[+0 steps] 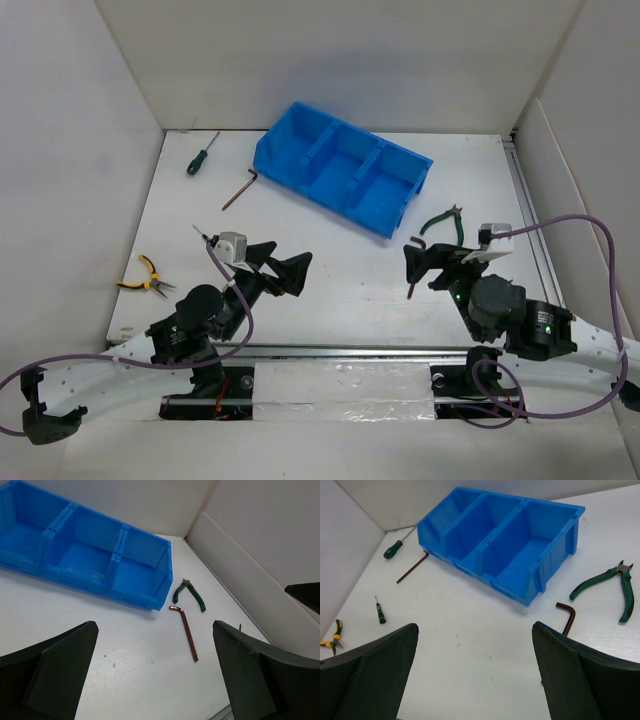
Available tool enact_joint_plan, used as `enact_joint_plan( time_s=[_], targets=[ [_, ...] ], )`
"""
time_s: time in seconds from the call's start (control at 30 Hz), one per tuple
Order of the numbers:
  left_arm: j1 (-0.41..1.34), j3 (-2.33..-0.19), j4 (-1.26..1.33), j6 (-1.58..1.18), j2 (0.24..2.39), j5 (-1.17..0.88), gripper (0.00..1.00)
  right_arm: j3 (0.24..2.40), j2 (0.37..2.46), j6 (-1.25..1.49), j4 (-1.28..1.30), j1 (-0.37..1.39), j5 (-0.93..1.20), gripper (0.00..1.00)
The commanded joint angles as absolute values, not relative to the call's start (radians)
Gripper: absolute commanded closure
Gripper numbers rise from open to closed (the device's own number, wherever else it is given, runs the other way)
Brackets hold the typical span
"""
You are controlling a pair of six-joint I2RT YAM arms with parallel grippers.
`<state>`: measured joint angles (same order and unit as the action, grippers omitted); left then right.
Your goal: Sort the tools into containers
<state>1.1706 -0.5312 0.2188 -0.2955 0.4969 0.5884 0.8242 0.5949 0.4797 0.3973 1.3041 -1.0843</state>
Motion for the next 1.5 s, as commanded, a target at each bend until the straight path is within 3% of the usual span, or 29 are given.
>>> enact_joint_plan(
  time_s=[0.0,0.27,0.4,0.5,0.57,0.77,0.9,1.2,1.47],
  targets=[
    [1.172,-0.526,0.262,-0.298,0.499,0.598,0.01,0.865,0.604,0.474,0.379,1.313,-1.1,0.0],
    [1.172,-0.528,0.255,-0.299,0.491,0.609,0.01,0.897,0.731,0.431,0.293,1.313,-1.009,0.0],
    [1.172,-0.526,0.255,-0.301,0.479,0.607,0.01,1.006,0.828,0.706,0.577,1.299,-1.167,0.0],
    [1.172,-0.517,0.261,-0.302,0.477,0.621,0.01,1.095,0.862,0.895,0.768,1.156,-1.14,0.0],
    [1.172,-0.514,0.267,-0.301,0.485,0.632,0.01,1.112,0.862,0.882,0.782,0.949,-1.051,0.0],
    [1.172,-0.529,0.255,-0.307,0.515,0.632,0.01,1.02,0.891,0.721,0.583,0.346,-0.61,0.0],
    [1.172,-0.523,0.264,-0.307,0.514,0.634,0.01,0.976,0.94,0.782,0.598,0.16,-0.491,0.0],
    [1.172,-0.531,0.258,-0.308,0.546,0.658,0.01,0.936,0.973,1.097,0.845,0.037,-0.489,0.04],
    [1.172,-0.534,0.25,-0.313,0.551,0.687,0.01,0.854,1.011,1.025,0.831,-0.096,-0.394,0.03]
  ],
)
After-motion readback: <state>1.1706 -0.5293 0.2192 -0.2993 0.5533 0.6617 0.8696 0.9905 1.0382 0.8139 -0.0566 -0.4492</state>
